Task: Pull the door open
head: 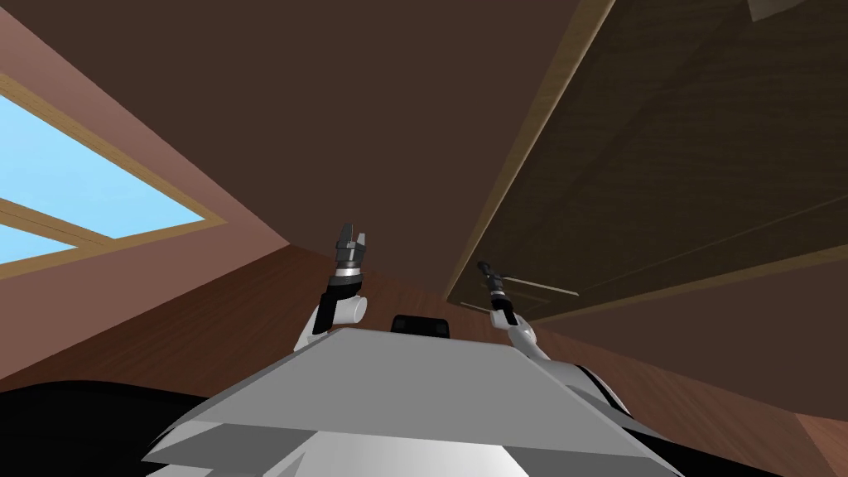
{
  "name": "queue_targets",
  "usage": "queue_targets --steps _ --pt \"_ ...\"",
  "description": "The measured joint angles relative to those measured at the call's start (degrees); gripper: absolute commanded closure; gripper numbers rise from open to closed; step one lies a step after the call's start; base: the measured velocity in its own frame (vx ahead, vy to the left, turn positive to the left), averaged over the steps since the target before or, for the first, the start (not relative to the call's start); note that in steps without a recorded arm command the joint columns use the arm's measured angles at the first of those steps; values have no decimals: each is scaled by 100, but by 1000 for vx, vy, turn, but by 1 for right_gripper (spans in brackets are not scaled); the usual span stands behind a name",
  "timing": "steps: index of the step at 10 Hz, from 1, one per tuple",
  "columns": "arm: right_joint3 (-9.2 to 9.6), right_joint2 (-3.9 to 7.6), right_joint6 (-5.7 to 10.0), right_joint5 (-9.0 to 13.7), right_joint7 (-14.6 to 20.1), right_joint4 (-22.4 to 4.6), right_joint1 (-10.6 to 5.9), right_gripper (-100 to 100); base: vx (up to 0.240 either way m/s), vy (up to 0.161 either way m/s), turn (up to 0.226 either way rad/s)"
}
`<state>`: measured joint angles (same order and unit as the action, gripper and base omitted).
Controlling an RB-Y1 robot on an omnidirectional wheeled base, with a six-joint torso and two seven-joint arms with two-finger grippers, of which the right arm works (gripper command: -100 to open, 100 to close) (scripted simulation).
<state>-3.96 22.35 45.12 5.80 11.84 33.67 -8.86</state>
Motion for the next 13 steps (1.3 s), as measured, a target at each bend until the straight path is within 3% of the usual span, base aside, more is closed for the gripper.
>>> queue_targets --steps 7,8,13 --pt "432 285 220 -212 522 22 140 100 -187 -62 96" --pt "451 273 219 -220 541 19 158 100 -122 -36 32" --pt "825 487 560 -421 893 75 264 100 -225 -91 53"
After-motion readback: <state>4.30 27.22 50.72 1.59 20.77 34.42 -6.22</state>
